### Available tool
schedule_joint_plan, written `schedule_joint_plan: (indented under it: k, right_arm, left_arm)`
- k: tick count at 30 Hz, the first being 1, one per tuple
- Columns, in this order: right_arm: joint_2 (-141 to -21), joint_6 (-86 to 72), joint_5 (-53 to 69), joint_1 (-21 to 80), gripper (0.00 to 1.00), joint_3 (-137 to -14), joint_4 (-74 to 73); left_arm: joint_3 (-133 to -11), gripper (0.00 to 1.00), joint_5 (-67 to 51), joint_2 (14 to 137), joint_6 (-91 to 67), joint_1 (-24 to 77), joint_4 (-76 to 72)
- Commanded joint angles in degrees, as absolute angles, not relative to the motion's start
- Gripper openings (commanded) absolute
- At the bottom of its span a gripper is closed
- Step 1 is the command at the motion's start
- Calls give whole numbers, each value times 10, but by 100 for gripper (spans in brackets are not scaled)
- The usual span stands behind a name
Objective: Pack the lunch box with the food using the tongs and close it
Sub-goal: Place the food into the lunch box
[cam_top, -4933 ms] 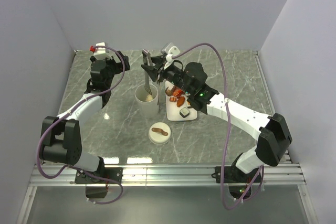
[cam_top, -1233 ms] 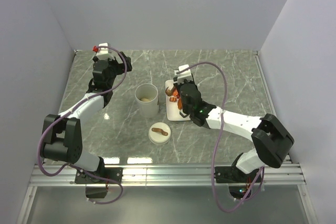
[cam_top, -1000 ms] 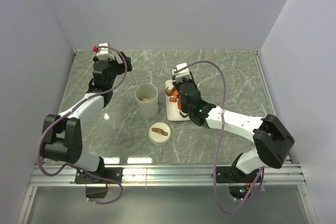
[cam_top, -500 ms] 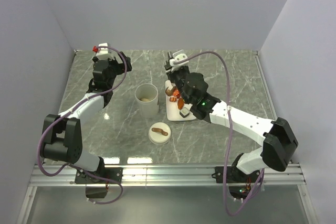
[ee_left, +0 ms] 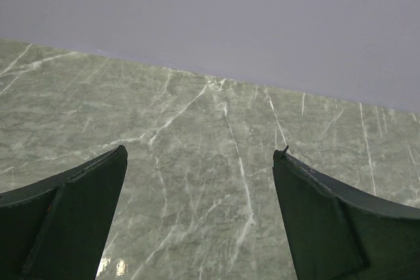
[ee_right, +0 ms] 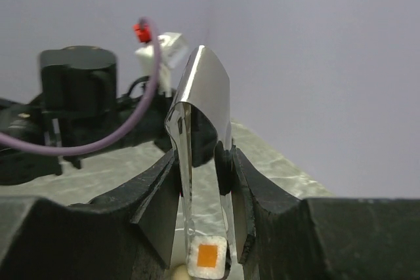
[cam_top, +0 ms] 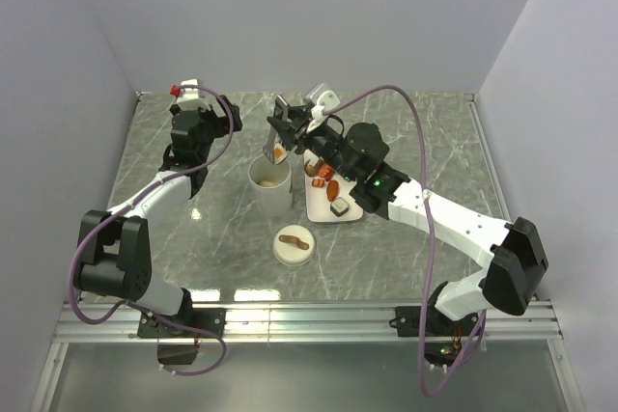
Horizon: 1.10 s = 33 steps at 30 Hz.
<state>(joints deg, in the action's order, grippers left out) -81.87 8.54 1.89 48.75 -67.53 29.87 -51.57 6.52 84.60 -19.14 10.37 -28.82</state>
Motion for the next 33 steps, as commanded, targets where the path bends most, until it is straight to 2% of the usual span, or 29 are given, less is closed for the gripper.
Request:
schedule_joint_plan:
  k: [1, 5, 13, 21, 33]
  right_arm:
    - [-812, 56, 83, 482, 27, -700, 315]
    - [-818, 46, 112, 477, 27, -700, 313]
    - [-838, 42, 127, 472, 41, -715, 308]
    - [-844, 45, 129, 473, 50, -719, 319]
    - [-788, 55, 93, 471, 46, -663, 375]
  left_arm:
    - [-540, 99, 71, 843, -185, 106, -298]
    - [-541, 99, 69, 844, -185, 106, -296]
    - [-541, 99, 73, 843, -185, 106, -295]
    - [-541, 99, 77, 843, -185, 106, -294]
    - [-541, 99, 78, 843, -185, 106, -294]
